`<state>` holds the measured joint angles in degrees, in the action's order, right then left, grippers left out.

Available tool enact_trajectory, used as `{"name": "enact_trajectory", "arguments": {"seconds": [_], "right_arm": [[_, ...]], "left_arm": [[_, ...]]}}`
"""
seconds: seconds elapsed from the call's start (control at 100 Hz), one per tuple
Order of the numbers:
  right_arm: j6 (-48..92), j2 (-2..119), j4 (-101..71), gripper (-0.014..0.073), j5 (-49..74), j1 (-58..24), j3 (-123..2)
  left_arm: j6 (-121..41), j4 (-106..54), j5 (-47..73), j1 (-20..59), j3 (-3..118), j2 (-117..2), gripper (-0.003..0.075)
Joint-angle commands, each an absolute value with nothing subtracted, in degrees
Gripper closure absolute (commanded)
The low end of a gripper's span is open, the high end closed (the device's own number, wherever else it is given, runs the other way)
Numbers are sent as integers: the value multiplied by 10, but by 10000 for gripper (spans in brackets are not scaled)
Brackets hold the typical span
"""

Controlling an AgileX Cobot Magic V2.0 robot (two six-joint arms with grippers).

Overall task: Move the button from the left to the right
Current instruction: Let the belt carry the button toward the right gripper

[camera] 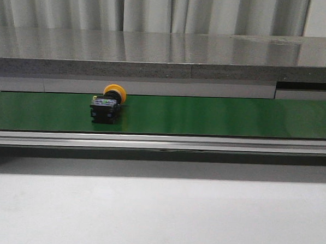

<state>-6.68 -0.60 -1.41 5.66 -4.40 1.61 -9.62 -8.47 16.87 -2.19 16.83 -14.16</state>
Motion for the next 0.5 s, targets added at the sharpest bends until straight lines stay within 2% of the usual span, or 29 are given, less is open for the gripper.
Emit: {"name": "enact_trajectory", "arguments": {"seconds": [0.0, 0.3, 0.49], "right_arm": [[-66, -16, -16, 651, -8, -43, 6], [-66, -6, -16, 651, -26, -43, -53], [-66, 57, -15, 651, 55, -43, -146]], "left_arm": [[-99, -89, 127, -18, 183, -146, 741], [-99, -89, 127, -18, 183, -146, 741], [-99, -89, 127, -18, 183, -146, 741]]}}
